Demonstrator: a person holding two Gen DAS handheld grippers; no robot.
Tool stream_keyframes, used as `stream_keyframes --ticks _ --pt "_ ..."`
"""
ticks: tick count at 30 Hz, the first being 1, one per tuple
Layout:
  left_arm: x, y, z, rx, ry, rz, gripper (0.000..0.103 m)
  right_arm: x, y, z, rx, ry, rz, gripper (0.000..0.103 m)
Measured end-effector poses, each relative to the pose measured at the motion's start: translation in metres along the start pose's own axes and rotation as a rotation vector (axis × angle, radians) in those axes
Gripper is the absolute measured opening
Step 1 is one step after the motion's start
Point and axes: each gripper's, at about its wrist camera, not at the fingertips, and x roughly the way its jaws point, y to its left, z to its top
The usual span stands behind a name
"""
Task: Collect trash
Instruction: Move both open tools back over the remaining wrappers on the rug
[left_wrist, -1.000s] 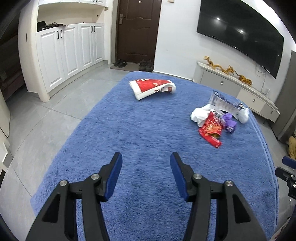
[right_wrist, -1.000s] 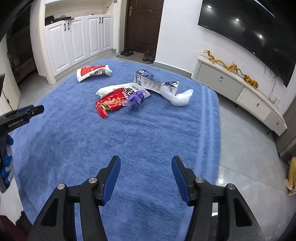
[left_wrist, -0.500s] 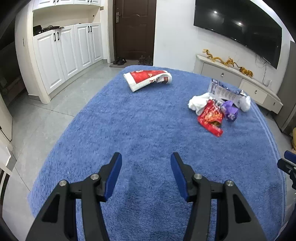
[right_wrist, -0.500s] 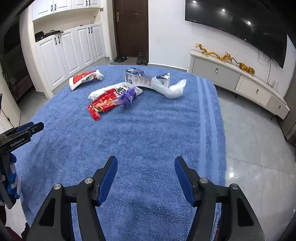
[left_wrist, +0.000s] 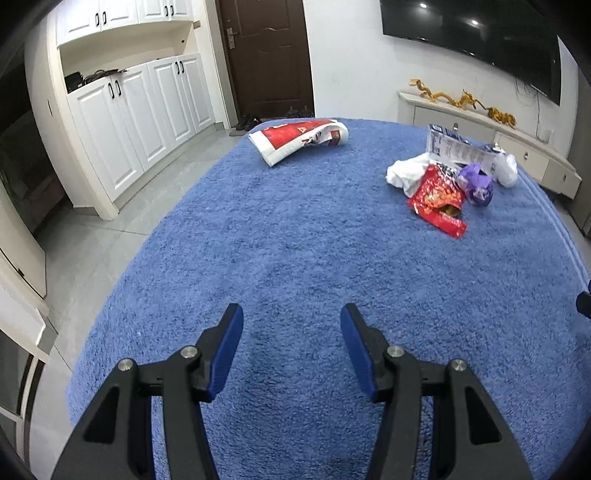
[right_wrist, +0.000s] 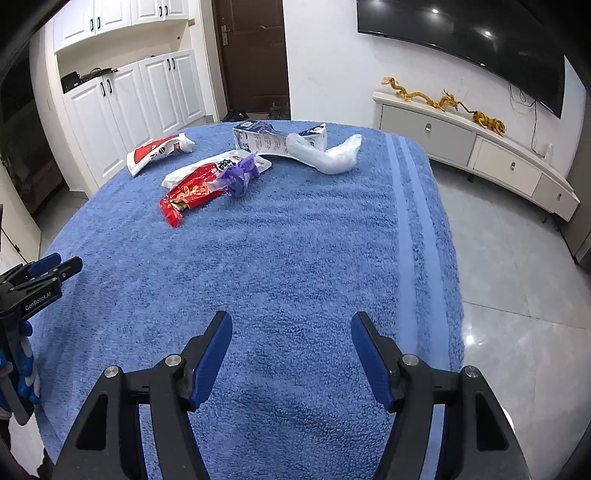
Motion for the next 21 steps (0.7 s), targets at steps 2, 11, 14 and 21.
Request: stream_keyframes --ticks 2,11,14,21 --pt "0.000 -0.001 -0.001 0.005 -0.004 0.006 0.053 0.001 0.001 -0.003 0.003 0.002 0.003 0.065" --pt "-0.001 -0.001 -0.004 0.009 -0.010 0.013 0.053 0.004 0.006 -0.010 0.005 -0.007 0.017 0.065" --pt "-0.001 0.001 -0.004 -0.005 -0.010 0.008 0.053 0.006 0.005 -0.009 0.002 -0.008 0.004 0.068" --pt "-0.003 0.002 -0.004 -0.022 -0.007 -0.008 0.053 0.011 0.006 -0.008 0.000 -0.015 -0.021 0.068"
